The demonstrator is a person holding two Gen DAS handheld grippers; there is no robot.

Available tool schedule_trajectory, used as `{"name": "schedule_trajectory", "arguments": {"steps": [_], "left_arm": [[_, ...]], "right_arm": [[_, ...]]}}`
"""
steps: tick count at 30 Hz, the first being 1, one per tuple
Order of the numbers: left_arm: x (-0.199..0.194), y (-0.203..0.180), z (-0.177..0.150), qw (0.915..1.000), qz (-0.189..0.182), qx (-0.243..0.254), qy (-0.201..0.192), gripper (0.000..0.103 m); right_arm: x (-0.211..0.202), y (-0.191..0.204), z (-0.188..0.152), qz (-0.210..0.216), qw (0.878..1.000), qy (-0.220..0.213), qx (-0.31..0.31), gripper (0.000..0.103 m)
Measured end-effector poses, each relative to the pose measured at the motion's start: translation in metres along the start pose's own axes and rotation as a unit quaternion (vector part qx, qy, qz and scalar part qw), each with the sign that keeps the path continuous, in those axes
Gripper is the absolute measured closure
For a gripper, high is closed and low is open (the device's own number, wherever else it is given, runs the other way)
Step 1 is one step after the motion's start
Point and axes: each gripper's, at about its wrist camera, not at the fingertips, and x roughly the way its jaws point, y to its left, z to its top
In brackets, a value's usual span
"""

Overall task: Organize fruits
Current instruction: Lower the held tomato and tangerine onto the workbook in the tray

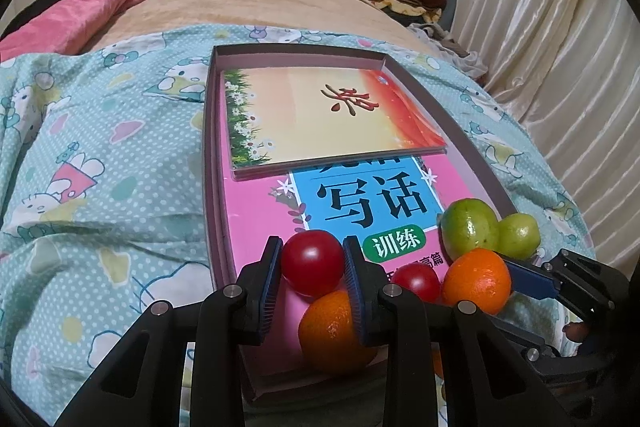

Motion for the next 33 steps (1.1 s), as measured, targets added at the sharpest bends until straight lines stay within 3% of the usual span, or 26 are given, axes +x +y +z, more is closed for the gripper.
{"name": "schedule_trajectory", "arguments": {"steps": [33], "left_arm": [[0.0023,-0.0016,-0.0006,1.0000,0.003,0.004,0.000,0.072]], "right_arm": [[0.0041,-0.0007,-0.0010,-0.001,1.000,0.001,0.004,0.062]]}}
